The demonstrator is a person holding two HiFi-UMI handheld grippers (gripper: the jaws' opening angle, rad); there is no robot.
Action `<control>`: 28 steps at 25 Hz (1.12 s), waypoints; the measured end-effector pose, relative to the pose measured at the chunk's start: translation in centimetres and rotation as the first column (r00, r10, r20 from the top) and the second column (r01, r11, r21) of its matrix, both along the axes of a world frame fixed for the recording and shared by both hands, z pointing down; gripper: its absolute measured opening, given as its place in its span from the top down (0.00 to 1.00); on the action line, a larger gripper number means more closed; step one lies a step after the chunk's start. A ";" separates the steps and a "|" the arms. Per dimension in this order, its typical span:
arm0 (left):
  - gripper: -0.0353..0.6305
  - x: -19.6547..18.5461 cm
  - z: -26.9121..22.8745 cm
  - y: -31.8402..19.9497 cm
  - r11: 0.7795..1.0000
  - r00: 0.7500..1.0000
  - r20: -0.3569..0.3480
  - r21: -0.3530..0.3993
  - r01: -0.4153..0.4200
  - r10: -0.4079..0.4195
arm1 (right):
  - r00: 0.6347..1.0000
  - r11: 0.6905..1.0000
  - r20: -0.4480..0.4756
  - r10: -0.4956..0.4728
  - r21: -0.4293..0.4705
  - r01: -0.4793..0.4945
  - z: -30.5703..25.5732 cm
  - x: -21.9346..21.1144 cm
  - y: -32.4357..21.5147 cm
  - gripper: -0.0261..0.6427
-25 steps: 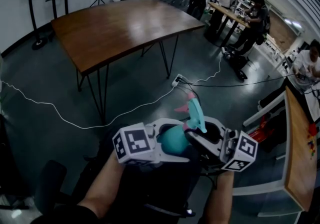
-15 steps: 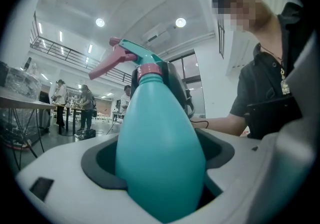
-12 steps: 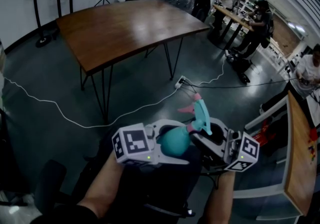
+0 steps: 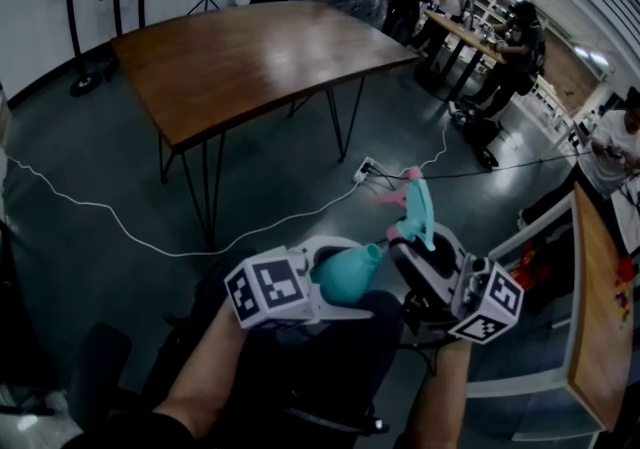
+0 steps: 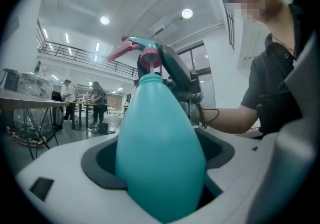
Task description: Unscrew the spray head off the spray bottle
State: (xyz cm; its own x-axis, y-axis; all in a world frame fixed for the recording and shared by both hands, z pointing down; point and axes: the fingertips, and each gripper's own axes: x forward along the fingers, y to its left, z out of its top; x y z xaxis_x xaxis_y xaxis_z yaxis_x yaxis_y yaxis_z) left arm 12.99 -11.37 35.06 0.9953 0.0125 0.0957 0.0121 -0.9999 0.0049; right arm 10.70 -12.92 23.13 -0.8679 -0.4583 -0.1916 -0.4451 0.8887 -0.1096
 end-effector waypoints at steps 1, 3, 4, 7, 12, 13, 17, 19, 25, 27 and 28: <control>0.30 0.0 0.2 -0.4 1.000 1.000 0.012 0.001 0.017 -0.017 | 1.000 1.000 0.000 0.023 0.007 -0.023 -0.3 0.2 -0.3 0.75; 0.30 0.1 0.7 -1.1 0.998 0.998 0.037 0.006 0.055 -0.056 | 0.998 0.997 -0.009 0.068 0.023 -0.068 -0.8 0.5 -0.7 0.75; 0.30 0.1 0.9 -1.4 0.997 0.996 0.048 0.009 0.075 -0.075 | 0.996 0.996 -0.013 0.089 0.031 -0.088 -1.0 0.6 -0.8 0.75; 0.30 0.3 1.5 -2.5 0.991 0.988 0.081 0.022 0.131 -0.133 | 0.989 0.987 -0.006 0.150 0.052 -0.150 -2.0 1.2 -1.3 0.75; 0.30 0.3 2.9 -3.6 0.981 0.971 0.137 0.039 0.192 -0.196 | 0.963 0.958 0.040 0.267 0.095 -0.270 -4.6 2.4 -1.5 0.75; 0.30 0.3 3.2 -3.8 0.979 0.968 0.146 0.042 0.201 -0.205 | 0.957 0.950 0.043 0.289 0.109 -0.292 -5.1 2.6 -1.5 0.75; 0.30 0.1 3.9 -4.5 0.970 0.953 0.179 0.067 0.236 -0.244 | 0.927 0.914 0.048 0.372 0.154 -0.375 -6.9 3.0 -1.7 0.75; 0.30 0.0 4.1 -4.8 0.964 0.945 0.192 0.077 0.254 -0.264 | 0.917 0.901 0.055 0.395 0.171 -0.398 -7.6 3.2 -1.5 0.75; 0.30 -0.8 4.1 -6.3 0.936 0.916 0.194 0.076 0.343 -0.351 | 0.877 0.854 0.046 0.478 0.206 -0.477 -8.0 4.0 -1.4 0.75; 0.30 -1.0 3.4 -6.8 0.927 0.910 0.175 0.071 0.368 -0.375 | 0.858 0.837 0.041 0.511 0.202 -0.508 -7.7 4.5 -1.8 0.75; 0.30 -1.2 3.0 -7.0 0.923 0.908 0.165 0.071 0.378 -0.385 | 0.850 0.830 0.039 0.525 0.199 -0.522 -7.5 4.7 -2.0 0.75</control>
